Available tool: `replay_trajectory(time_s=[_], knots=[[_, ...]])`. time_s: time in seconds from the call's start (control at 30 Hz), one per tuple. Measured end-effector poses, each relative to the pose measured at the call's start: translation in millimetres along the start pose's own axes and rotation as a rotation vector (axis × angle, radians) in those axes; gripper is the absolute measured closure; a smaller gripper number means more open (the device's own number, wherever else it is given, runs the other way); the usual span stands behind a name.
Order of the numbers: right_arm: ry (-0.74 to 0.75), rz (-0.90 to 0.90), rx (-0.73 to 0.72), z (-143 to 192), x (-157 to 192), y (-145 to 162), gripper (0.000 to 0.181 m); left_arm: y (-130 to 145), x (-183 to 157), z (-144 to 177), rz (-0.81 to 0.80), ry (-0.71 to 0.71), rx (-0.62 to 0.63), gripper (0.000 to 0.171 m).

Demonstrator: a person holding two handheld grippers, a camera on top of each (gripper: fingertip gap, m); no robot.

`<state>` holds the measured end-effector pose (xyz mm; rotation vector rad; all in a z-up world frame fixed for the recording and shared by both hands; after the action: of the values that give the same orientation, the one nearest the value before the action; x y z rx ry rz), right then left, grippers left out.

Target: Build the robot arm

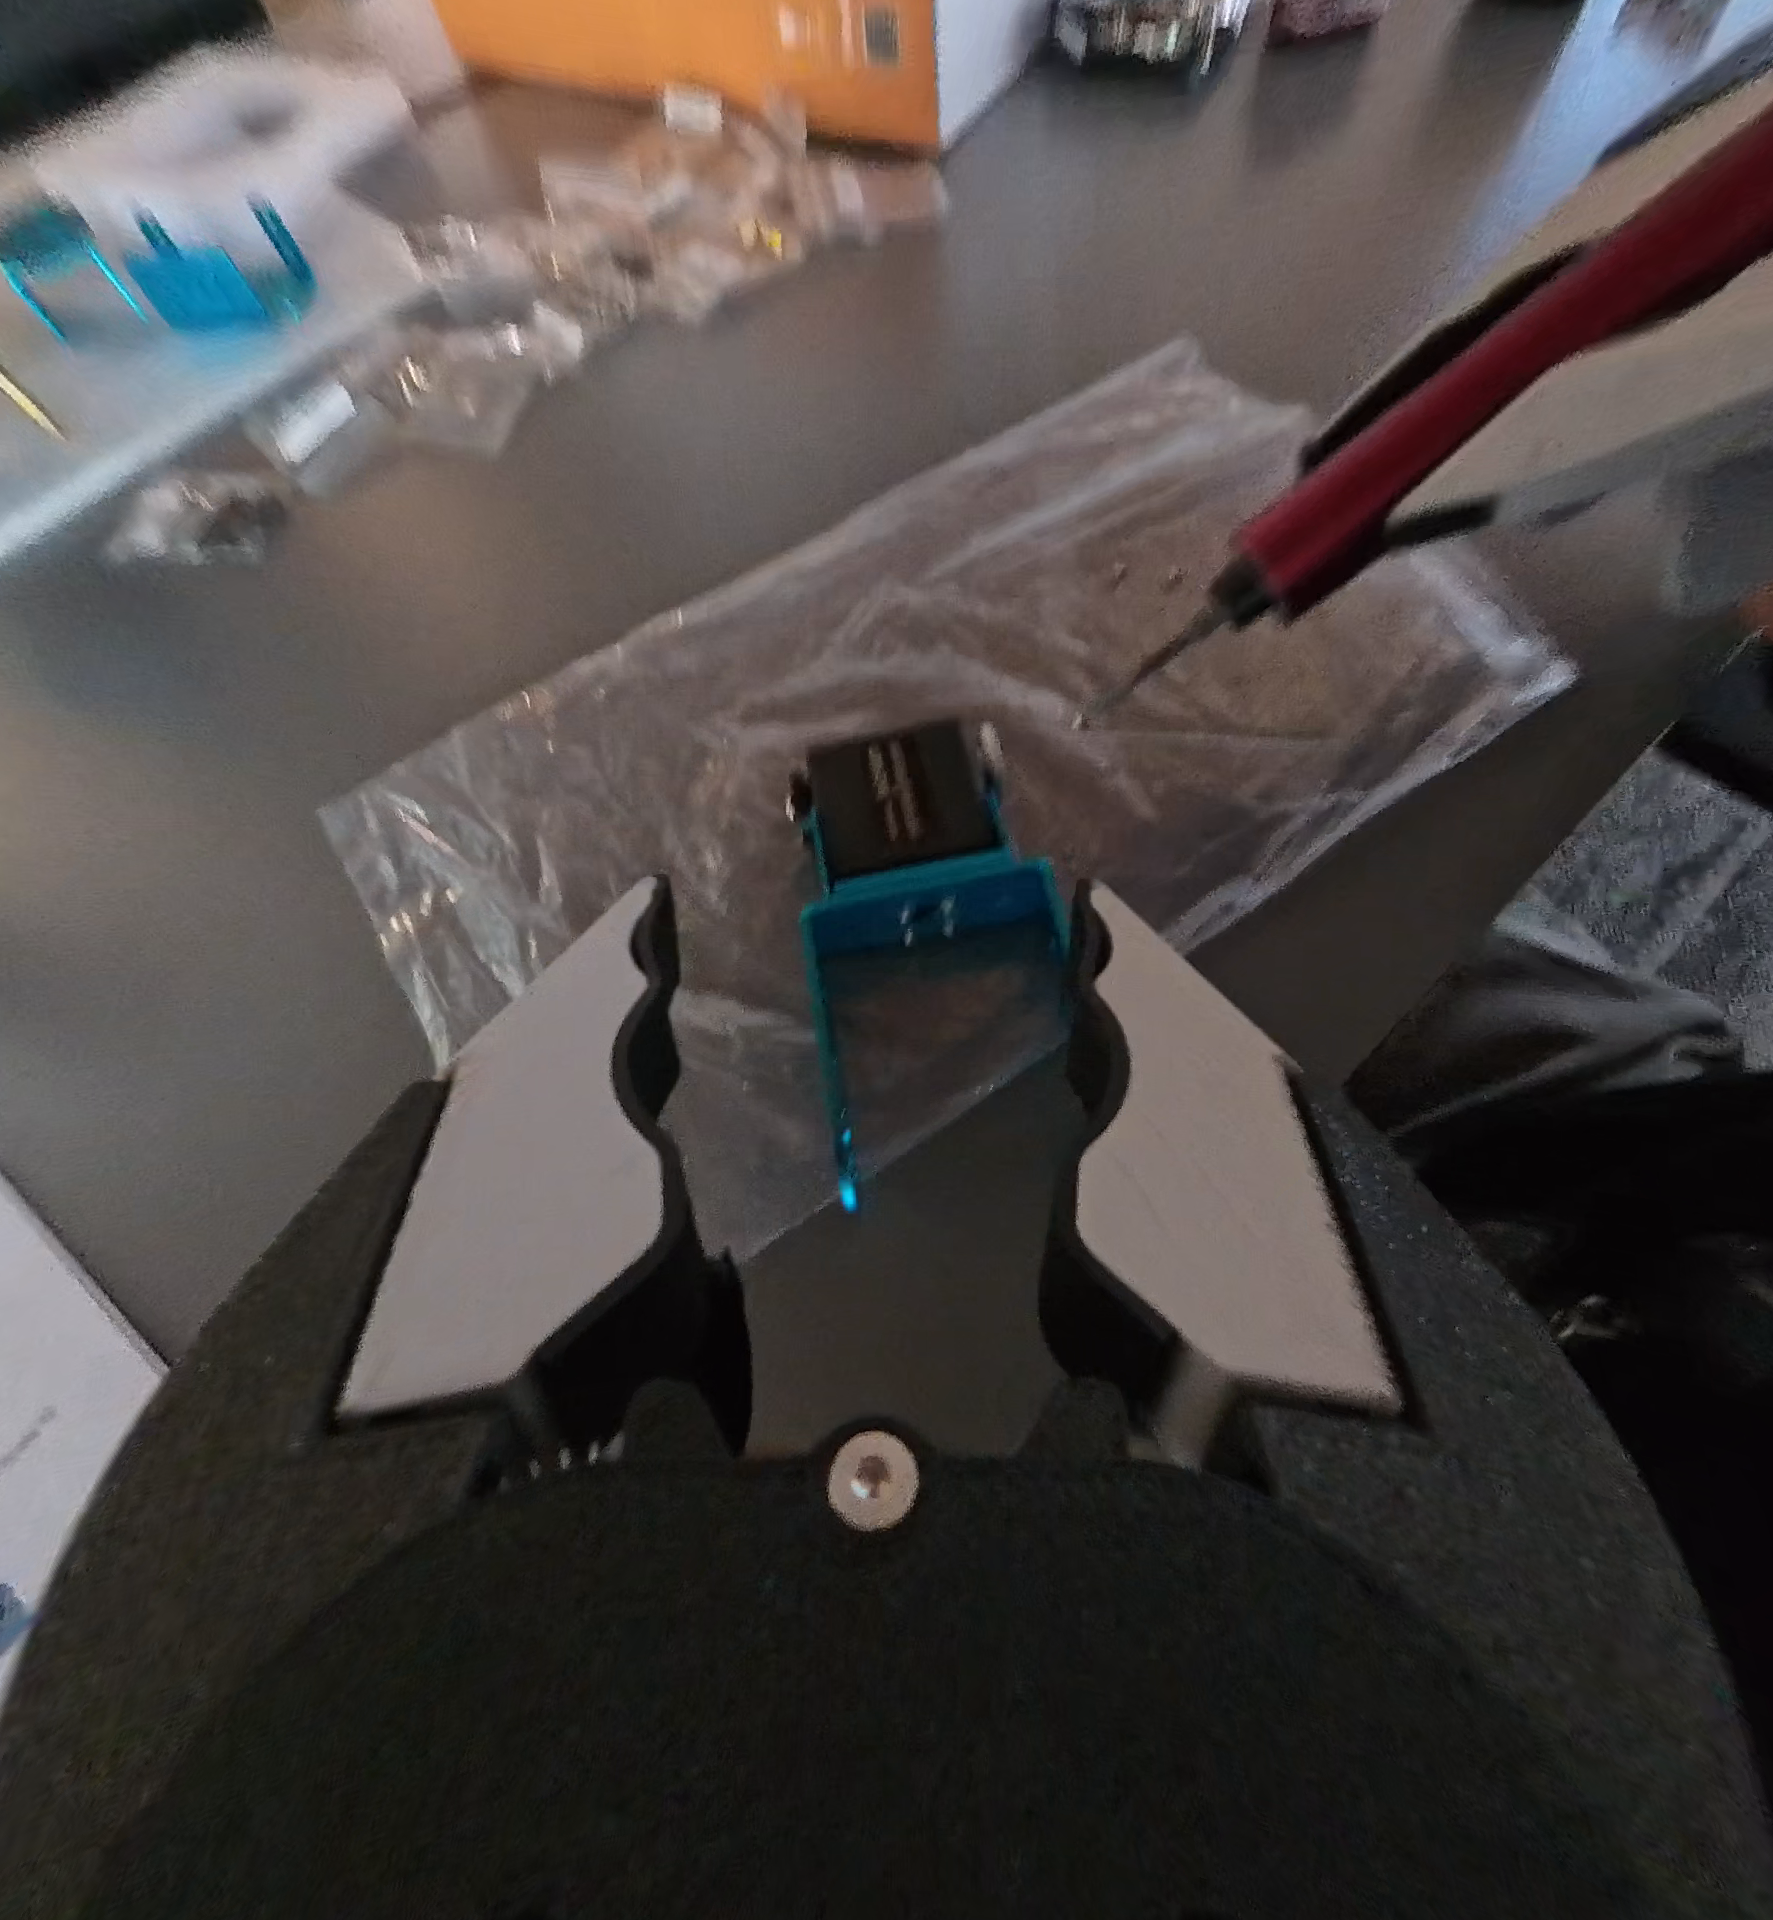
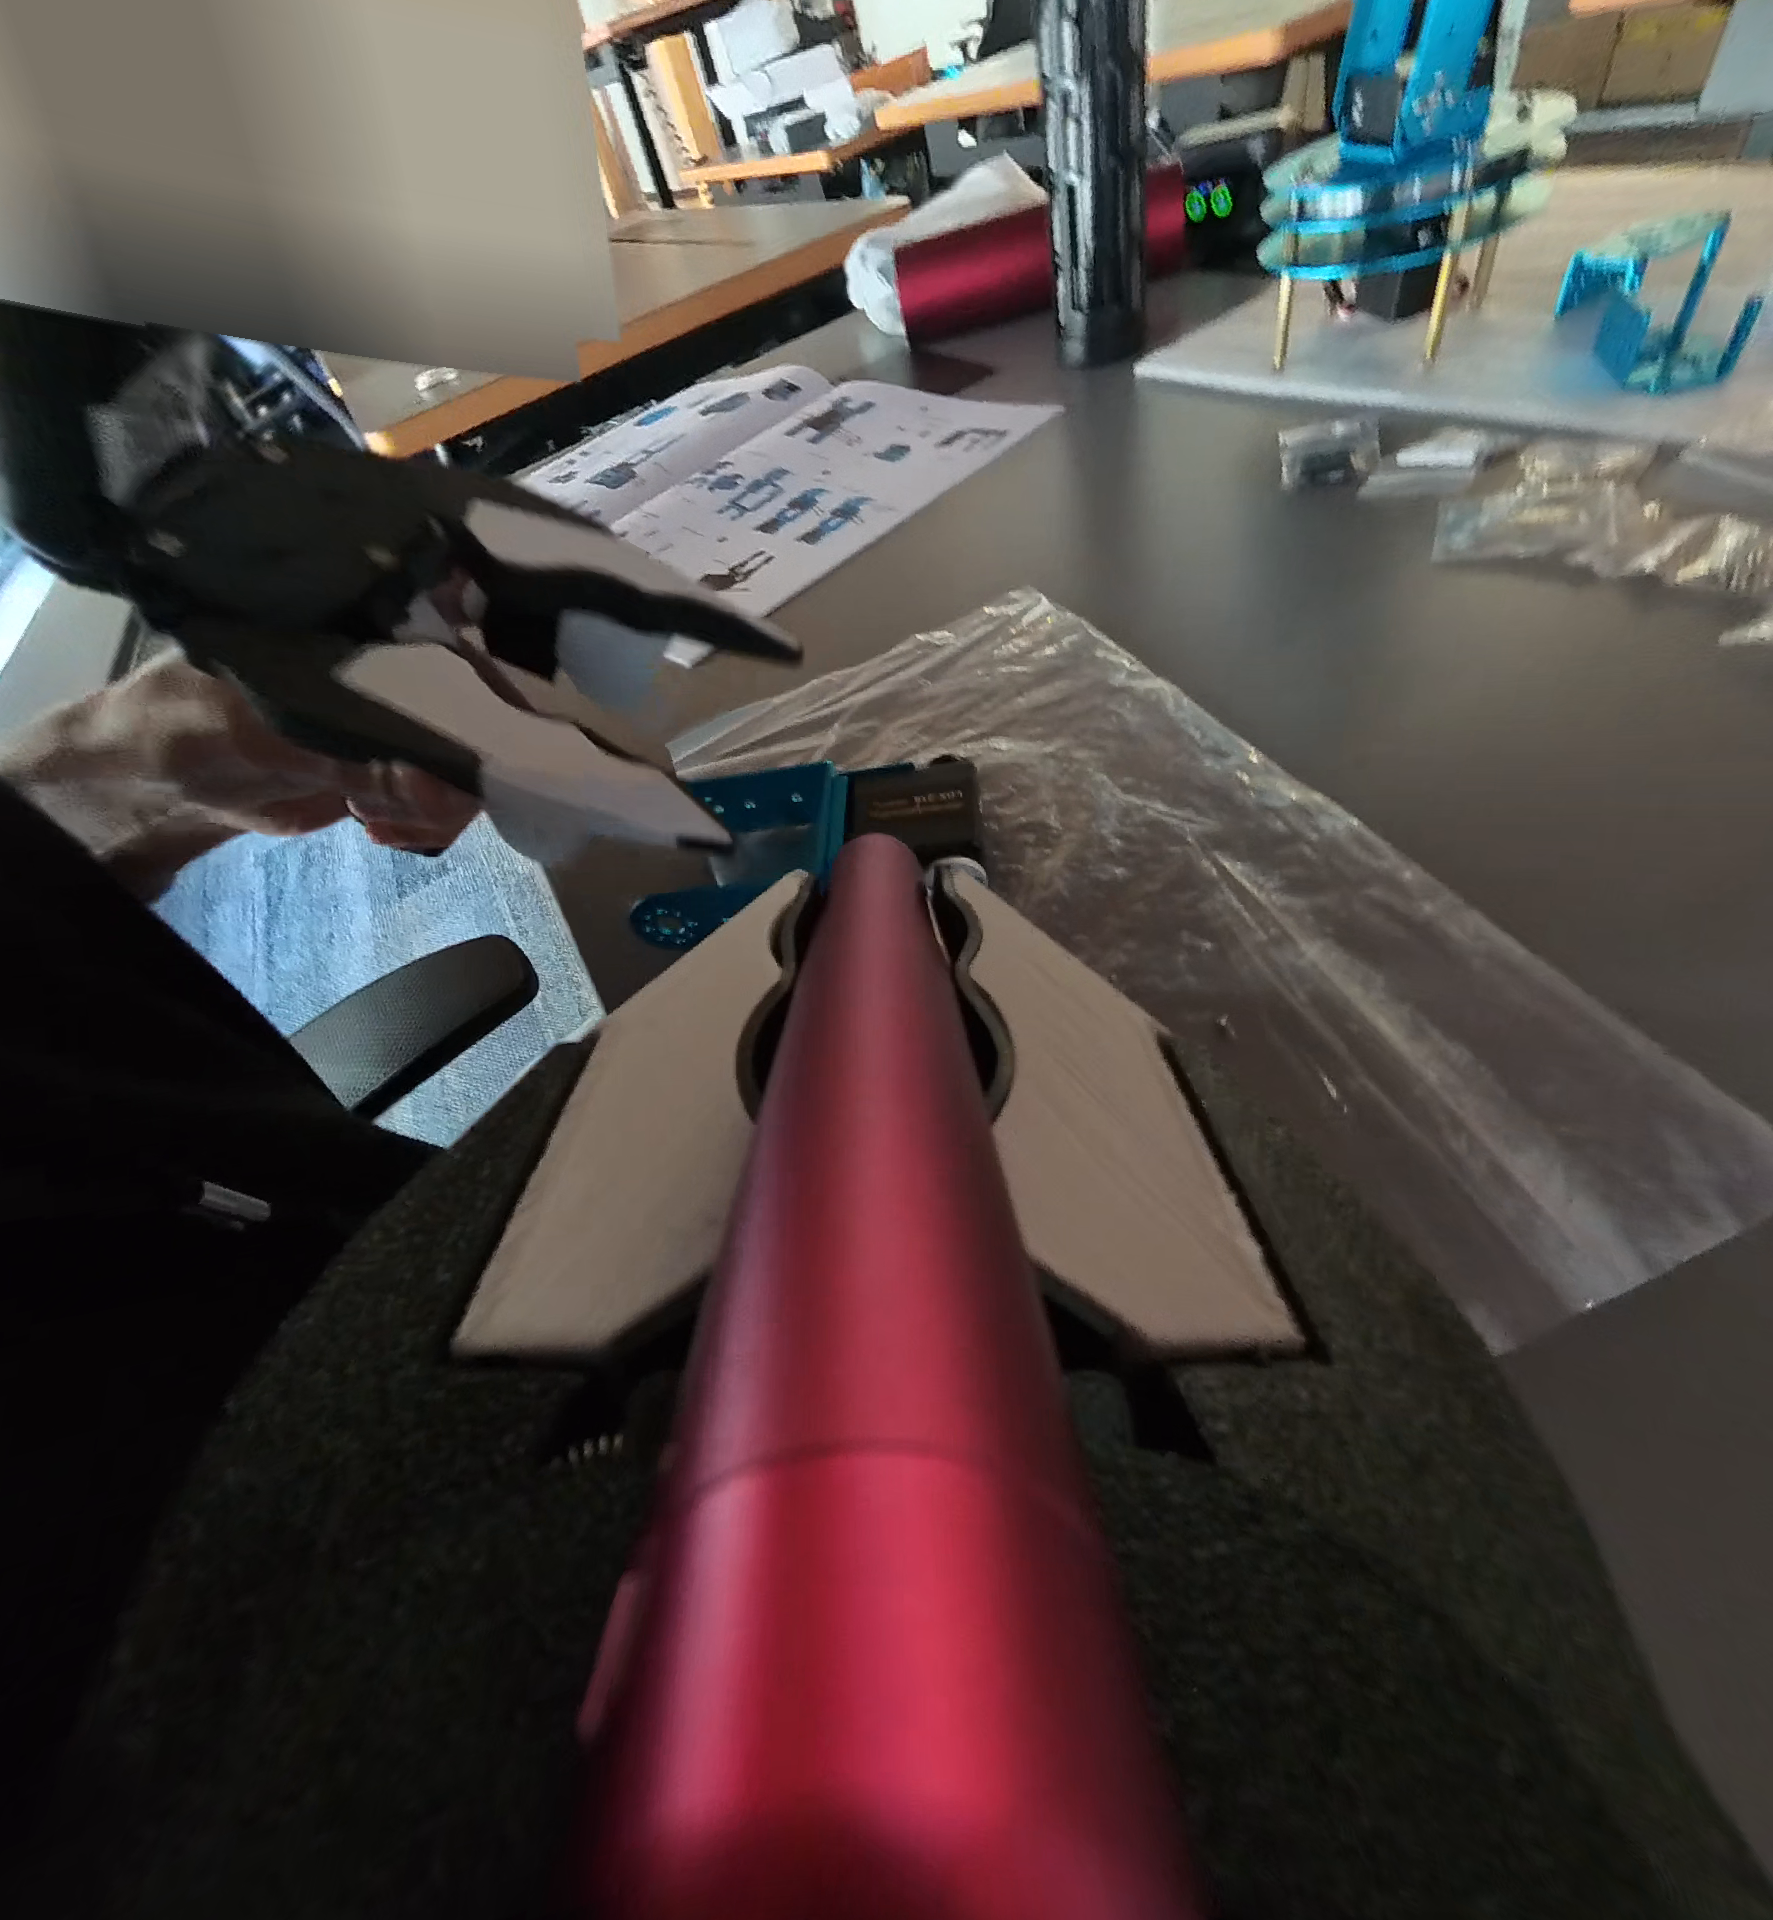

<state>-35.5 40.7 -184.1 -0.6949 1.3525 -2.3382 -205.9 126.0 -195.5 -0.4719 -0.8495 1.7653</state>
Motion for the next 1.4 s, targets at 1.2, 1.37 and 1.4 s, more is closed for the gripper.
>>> replay_trajectory(time_s=[1.2,1.37,1.4], knots=[[-0.334,-0.204,-0.193,31.2,-16.7,-12.0,0.159,-43.8,-43.1,-11.4,-0.553,0.033,-0.3,0.171],[-0.348,-0.205,-0.189,30.4,-14.6,-11.8,0.158,-42.1,-42.9,-13.3,-0.571,0.01,-0.286,0.171],[-0.354,-0.207,-0.191,30.2,-14.1,-11.9,0.159,-40.9,-42.3,-15.0,-0.58,-0.004,-0.279,0.169]])
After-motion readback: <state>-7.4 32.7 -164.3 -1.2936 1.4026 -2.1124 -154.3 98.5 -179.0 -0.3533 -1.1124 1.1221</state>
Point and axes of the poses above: each gripper's, where its closed fingertips meet, z back along the fingers, y out of its underside, x = y × z across the jaws, the point moved 7 cm from there along z, back along the fingers, and after that the axes turned 9 degrees about x, right-handed, at the moved point
